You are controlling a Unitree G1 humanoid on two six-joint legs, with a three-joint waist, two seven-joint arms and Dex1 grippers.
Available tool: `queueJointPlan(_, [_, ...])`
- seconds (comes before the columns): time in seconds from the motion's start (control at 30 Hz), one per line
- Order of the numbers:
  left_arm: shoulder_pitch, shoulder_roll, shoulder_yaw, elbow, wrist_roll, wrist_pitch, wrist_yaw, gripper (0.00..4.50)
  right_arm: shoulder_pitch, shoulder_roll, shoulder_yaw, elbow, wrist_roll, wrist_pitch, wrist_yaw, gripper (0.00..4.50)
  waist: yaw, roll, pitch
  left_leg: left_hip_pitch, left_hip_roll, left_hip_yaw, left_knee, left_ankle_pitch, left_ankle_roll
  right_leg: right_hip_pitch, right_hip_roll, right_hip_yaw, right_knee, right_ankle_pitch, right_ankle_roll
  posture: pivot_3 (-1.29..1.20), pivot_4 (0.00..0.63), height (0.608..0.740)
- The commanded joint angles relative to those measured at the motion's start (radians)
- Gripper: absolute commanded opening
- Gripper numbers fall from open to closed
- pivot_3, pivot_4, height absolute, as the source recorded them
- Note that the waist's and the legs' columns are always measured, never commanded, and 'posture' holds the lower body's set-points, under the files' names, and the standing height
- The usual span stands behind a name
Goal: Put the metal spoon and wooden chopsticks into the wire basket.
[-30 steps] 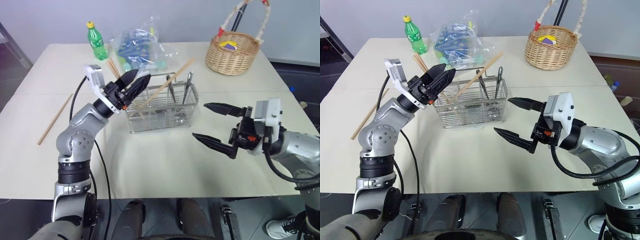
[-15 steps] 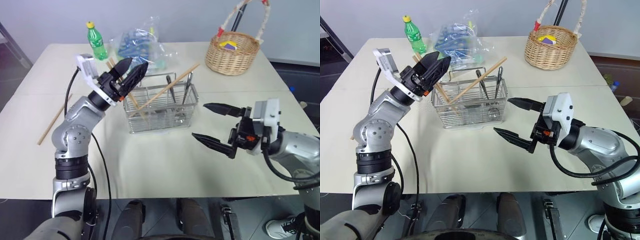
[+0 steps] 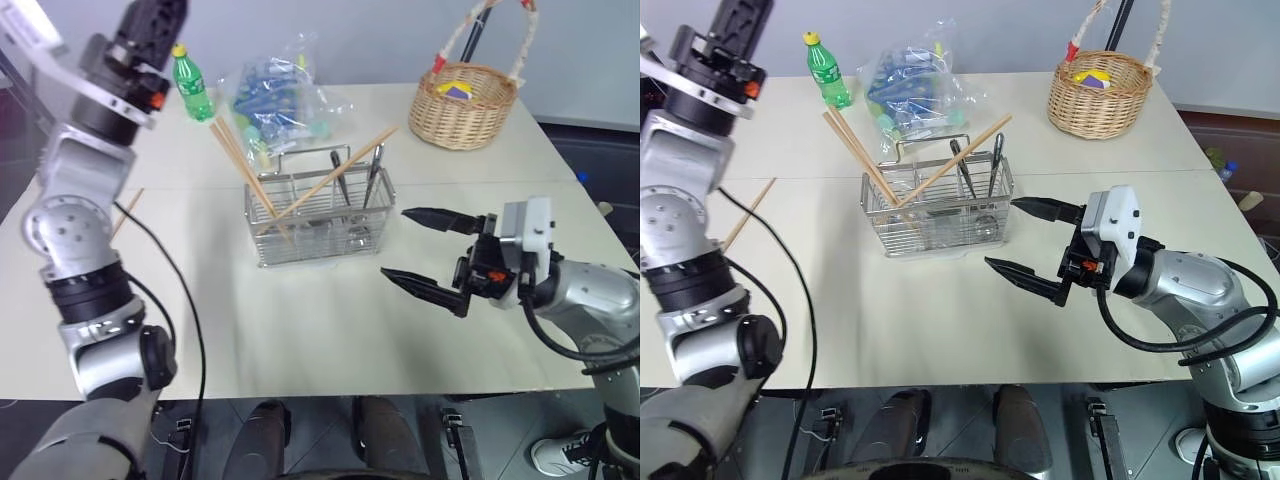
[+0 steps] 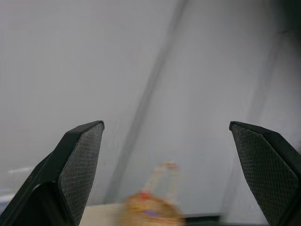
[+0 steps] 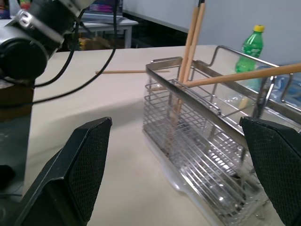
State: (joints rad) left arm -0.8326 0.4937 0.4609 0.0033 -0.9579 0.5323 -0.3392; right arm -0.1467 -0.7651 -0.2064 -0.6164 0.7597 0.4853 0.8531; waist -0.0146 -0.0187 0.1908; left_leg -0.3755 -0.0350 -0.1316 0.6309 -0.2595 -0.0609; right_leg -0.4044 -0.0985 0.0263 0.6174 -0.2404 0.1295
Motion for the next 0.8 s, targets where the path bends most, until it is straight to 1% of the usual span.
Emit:
queueJointPlan(0.03, [0.026,0.075,0.031,0.081,0.141,-0.052,0.077,4.48,0.009,-0.011,-0.009,-0.052,0.030,-0.015,0.035,4.50,0.002,0.000,0.000,0.000,0.000,0.000,0.000,0.000,0.000,0.000,0.000,0.000,0.000,0.000,0.000,0.00,0.150,0.740])
queueJointPlan(0.13, [0.087,0.147,0.037,0.195,0.296,-0.091,0.182,4.48,0.013,-0.020,-0.006,-0.069,0.038,-0.013,0.058,4.50,0.001,0.000,0.000,0.000,0.000,0.000,0.000,0.000,0.000,0.000,0.000,0.000,0.000,0.000,0.000,0.00,0.150,0.740])
queueJointPlan(0.2, [0.139,0.189,0.046,0.248,0.368,-0.105,0.224,4.48,0.021,-0.025,-0.007,-0.079,0.046,-0.009,0.071,4.50,-0.003,0.000,0.000,0.000,0.000,0.000,-0.001,0.000,0.000,0.000,0.000,0.000,0.000,0.000,0.000,0.00,0.150,0.740])
queueJointPlan(0.3, [0.231,0.256,0.032,0.302,0.469,-0.084,0.259,4.48,0.027,-0.030,-0.006,-0.084,0.047,-0.012,0.082,4.50,0.001,-0.001,0.000,0.000,0.000,0.000,-0.001,0.000,0.000,-0.001,0.000,0.000,0.000,0.000,0.000,0.00,0.150,0.740])
queueJointPlan(0.37, [0.286,0.290,0.028,0.325,0.511,-0.063,0.256,4.48,0.028,-0.030,-0.005,-0.084,0.049,-0.011,0.083,4.50,0.001,-0.001,0.000,0.000,0.000,0.000,-0.001,0.000,0.000,-0.001,0.000,0.000,0.000,0.000,0.000,0.00,0.150,0.740])
queueJointPlan(0.53, [0.354,0.345,0.006,0.376,0.558,-0.006,0.185,4.48,0.020,-0.027,0.002,-0.076,0.045,-0.010,0.081,4.50,0.007,-0.001,0.000,-0.001,0.000,0.000,-0.001,0.000,0.000,0.000,0.000,0.000,0.000,0.000,0.000,0.00,0.150,0.740])
queueJointPlan(0.63, [0.341,0.373,-0.045,0.432,0.590,0.003,0.094,4.48,0.008,-0.026,0.008,-0.069,0.044,-0.008,0.077,4.50,0.005,-0.002,0.000,-0.001,0.000,0.000,-0.001,0.000,0.000,0.000,0.000,0.000,0.000,0.000,0.000,0.00,0.150,0.740])
queueJointPlan(0.73, [0.320,0.381,-0.068,0.467,0.610,0.000,0.051,4.48,0.004,-0.025,0.011,-0.067,0.042,-0.007,0.073,4.50,0.003,-0.002,0.000,-0.001,0.000,0.000,-0.001,0.000,0.000,-0.001,0.000,0.000,0.000,0.000,0.000,0.00,0.150,0.740])
queueJointPlan(0.8, [0.296,0.385,-0.108,0.491,0.624,0.007,-0.012,4.48,0.007,-0.024,0.009,-0.071,0.042,-0.007,0.066,4.50,0.002,-0.002,0.000,-0.001,0.000,0.000,-0.001,0.000,0.000,-0.001,0.000,0.000,0.000,0.000,0.000,0.00,0.150,0.740])
